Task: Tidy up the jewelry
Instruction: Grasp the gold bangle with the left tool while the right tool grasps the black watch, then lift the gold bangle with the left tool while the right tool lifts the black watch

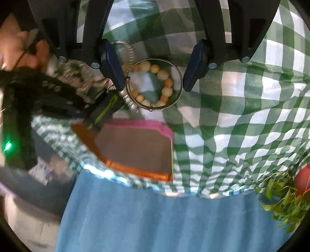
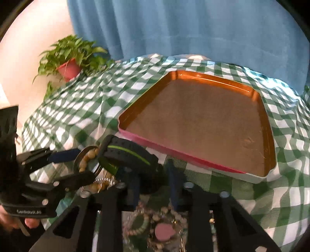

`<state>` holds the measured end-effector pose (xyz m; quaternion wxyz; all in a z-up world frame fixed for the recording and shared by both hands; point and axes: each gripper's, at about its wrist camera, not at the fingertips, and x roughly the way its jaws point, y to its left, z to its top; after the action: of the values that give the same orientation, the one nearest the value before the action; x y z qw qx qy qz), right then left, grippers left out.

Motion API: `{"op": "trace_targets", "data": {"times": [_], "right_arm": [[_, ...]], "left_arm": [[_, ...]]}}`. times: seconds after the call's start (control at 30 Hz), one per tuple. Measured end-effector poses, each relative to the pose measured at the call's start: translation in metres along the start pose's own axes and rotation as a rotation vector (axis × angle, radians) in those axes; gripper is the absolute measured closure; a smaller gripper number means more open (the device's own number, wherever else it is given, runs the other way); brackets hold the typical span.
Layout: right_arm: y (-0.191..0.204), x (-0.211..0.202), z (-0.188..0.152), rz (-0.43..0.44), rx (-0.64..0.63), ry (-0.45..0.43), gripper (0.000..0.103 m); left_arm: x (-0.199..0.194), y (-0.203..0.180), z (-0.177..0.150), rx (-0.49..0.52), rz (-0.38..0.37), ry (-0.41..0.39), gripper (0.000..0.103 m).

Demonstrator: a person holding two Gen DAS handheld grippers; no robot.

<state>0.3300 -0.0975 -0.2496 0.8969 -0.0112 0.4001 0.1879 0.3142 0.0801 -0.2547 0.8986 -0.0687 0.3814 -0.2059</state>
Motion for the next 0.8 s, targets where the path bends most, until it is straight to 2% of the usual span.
{"op": "trace_targets", "data": {"times": [0.07, 0.23, 0.33, 0.4, 0.6, 0.8], "right_arm": [[0.000, -0.005, 0.001, -0.009, 0.006, -0.031, 0.090], [-0.005, -0.021, 0.004, -0.023, 0.056, -0.087, 0.090], [-0.008, -0.046, 0.005, -0.033, 0.062, -0.141, 0.091], [-0.012, -0.066, -0.002, -0.073, 0.068, -0.170, 0.091], [-0.048, -0.100, -0.038, -0.192, 0.141, -0.153, 0.091], [-0.073, -0.133, -0.074, -0.266, 0.170, -0.138, 0.090]], "left_arm": [[-0.008, 0.002, 0.001, -0.025, -0.023, -0.030, 0.041], [-0.022, 0.009, -0.002, -0.094, -0.019, -0.058, 0.041], [-0.029, 0.008, -0.008, -0.088, 0.009, -0.051, 0.041], [-0.031, 0.005, -0.015, -0.059, 0.042, -0.037, 0.041], [-0.034, 0.000, -0.029, 0.011, 0.133, -0.008, 0.041], [-0.036, 0.003, -0.038, -0.055, 0.153, 0.030, 0.041]]}}
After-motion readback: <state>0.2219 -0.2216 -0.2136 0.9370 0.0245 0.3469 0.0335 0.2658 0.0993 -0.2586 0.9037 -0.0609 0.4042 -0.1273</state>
